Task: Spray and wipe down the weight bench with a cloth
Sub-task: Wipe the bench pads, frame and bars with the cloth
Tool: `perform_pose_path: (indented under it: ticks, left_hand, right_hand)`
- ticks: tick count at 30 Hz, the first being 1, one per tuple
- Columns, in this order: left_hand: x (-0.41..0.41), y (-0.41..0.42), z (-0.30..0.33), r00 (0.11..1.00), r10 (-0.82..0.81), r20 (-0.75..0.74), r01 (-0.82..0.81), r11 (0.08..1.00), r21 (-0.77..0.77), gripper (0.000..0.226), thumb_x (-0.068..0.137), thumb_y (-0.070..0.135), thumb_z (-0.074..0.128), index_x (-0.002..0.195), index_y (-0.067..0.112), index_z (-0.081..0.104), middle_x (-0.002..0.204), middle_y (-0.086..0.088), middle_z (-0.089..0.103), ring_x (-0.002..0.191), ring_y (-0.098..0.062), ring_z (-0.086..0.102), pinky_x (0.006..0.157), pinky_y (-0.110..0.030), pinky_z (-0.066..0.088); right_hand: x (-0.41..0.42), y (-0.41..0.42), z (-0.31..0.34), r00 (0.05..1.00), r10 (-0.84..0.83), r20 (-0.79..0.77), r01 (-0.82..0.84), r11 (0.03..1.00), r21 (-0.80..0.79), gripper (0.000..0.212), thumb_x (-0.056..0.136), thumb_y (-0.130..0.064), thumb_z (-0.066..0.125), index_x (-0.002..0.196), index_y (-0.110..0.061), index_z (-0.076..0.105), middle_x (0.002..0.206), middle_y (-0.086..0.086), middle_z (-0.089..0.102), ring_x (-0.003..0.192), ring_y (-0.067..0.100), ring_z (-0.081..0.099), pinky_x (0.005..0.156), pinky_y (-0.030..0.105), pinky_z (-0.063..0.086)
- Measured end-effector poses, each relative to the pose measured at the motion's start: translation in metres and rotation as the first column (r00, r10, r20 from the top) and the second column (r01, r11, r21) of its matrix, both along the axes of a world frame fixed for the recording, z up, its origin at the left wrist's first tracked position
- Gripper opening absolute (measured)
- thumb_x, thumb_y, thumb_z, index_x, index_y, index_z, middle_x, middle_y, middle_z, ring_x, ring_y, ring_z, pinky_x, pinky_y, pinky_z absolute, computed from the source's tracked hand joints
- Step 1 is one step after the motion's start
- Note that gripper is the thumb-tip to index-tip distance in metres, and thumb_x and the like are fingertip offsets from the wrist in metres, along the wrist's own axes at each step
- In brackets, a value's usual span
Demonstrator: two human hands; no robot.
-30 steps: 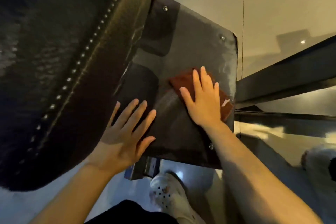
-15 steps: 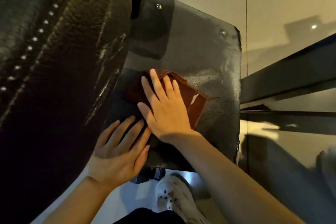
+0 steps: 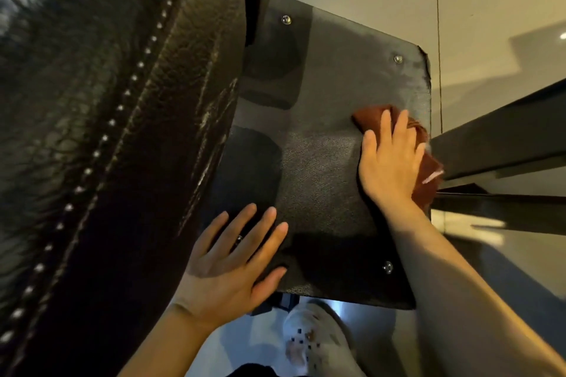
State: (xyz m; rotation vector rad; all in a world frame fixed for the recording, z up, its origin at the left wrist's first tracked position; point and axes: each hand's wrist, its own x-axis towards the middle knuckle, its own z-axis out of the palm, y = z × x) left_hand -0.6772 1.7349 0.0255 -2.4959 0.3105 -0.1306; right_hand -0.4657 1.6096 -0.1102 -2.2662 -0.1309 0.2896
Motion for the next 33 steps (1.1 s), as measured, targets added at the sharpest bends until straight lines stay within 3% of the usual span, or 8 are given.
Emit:
perform_pose_path:
  ticks: [3, 6, 11, 17, 21, 24, 28, 33]
  left_hand:
    - [0.001, 0.002, 0.002, 1.000, -0.003, -0.016, 0.004, 1.000, 0.015, 0.047, 0.094, 0.047, 0.046, 0.131, 0.023, 0.061, 0.138, -0.003, 0.057, 0.126, -0.024, 0.051, 0.101, -0.042, 0.040]
    - [0.002, 0.002, 0.001, 1.000, -0.014, -0.011, 0.014, 1.000, -0.011, 0.045, 0.094, 0.044, 0.047, 0.131, 0.023, 0.060, 0.136, -0.004, 0.058, 0.120, -0.027, 0.059, 0.098, -0.044, 0.042]
    - [0.001, 0.004, -0.002, 0.999, -0.027, 0.031, 0.028, 0.999, -0.020, 0.044, 0.092, 0.042, 0.051, 0.127, 0.020, 0.064, 0.131, -0.006, 0.062, 0.120, -0.027, 0.059, 0.100, -0.044, 0.042]
    - [0.000, 0.003, -0.002, 0.999, -0.026, 0.043, 0.027, 0.999, -0.023, 0.044, 0.094, 0.042, 0.047, 0.129, 0.022, 0.063, 0.135, -0.004, 0.059, 0.128, -0.024, 0.048, 0.101, -0.044, 0.041]
    - [0.001, 0.003, -0.002, 0.998, -0.033, 0.050, 0.034, 0.999, -0.022, 0.044, 0.092, 0.042, 0.049, 0.128, 0.021, 0.064, 0.133, -0.005, 0.060, 0.127, -0.024, 0.048, 0.100, -0.043, 0.041]
    - [0.000, 0.002, -0.002, 0.998, -0.023, 0.063, 0.025, 0.999, -0.026, 0.043, 0.092, 0.040, 0.050, 0.127, 0.022, 0.064, 0.134, -0.004, 0.060, 0.127, -0.024, 0.049, 0.099, -0.043, 0.042]
    - [-0.001, 0.002, 0.000, 0.999, -0.031, 0.038, 0.031, 0.999, -0.018, 0.043, 0.094, 0.038, 0.047, 0.130, 0.020, 0.062, 0.136, -0.005, 0.057, 0.127, -0.024, 0.049, 0.099, -0.044, 0.042]
    - [0.000, 0.003, -0.001, 0.999, -0.028, 0.044, 0.029, 0.999, -0.025, 0.042, 0.093, 0.037, 0.048, 0.130, 0.021, 0.062, 0.135, -0.004, 0.058, 0.123, -0.025, 0.056, 0.098, -0.043, 0.044]
  right_hand:
    - [-0.022, 0.047, 0.053, 0.962, 0.158, 0.221, -0.177, 0.982, 0.068, 0.060, 0.100, -0.046, 0.017, 0.154, -0.019, 0.024, 0.162, 0.011, 0.012, 0.145, 0.036, 0.020, 0.118, 0.051, 0.009]
    - [-0.039, 0.086, 0.103, 0.822, 0.355, 0.445, -0.475, 0.858, 0.195, 0.065, 0.095, -0.047, 0.015, 0.149, -0.018, 0.037, 0.159, 0.009, 0.024, 0.144, 0.036, 0.025, 0.118, 0.052, 0.011]
    - [-0.049, 0.065, 0.080, 0.616, 0.462, 0.638, -0.674, 0.728, 0.123, 0.054, 0.100, -0.043, 0.030, 0.147, -0.021, 0.041, 0.158, 0.005, 0.029, 0.145, 0.030, 0.026, 0.119, 0.049, 0.013]
    - [-0.037, -0.022, -0.011, 0.944, 0.245, 0.222, -0.264, 0.963, 0.062, 0.065, 0.096, -0.049, 0.017, 0.153, -0.021, 0.025, 0.162, 0.005, 0.015, 0.146, 0.030, 0.018, 0.118, 0.050, 0.012]
    - [-0.047, -0.047, -0.030, 0.993, 0.114, 0.026, -0.115, 0.991, 0.071, 0.068, 0.095, -0.047, 0.014, 0.154, -0.014, 0.020, 0.163, 0.009, 0.010, 0.148, 0.029, 0.014, 0.121, 0.047, 0.008]
    - [-0.107, -0.040, -0.010, 0.984, 0.178, 0.025, -0.180, 0.981, 0.071, 0.066, 0.097, -0.050, 0.007, 0.154, -0.018, 0.014, 0.162, 0.005, 0.002, 0.149, 0.028, 0.010, 0.121, 0.046, 0.006]
    - [-0.170, -0.035, 0.012, 0.958, 0.259, 0.122, -0.271, 0.957, 0.102, 0.060, 0.102, -0.048, 0.009, 0.151, -0.019, 0.026, 0.160, 0.007, 0.017, 0.146, 0.028, 0.016, 0.119, 0.042, 0.008]
    - [-0.092, -0.029, 0.001, 0.911, 0.330, 0.245, -0.351, 0.935, 0.046, 0.058, 0.101, -0.048, 0.011, 0.153, -0.024, 0.015, 0.162, 0.003, 0.006, 0.148, 0.027, 0.013, 0.120, 0.040, 0.000]
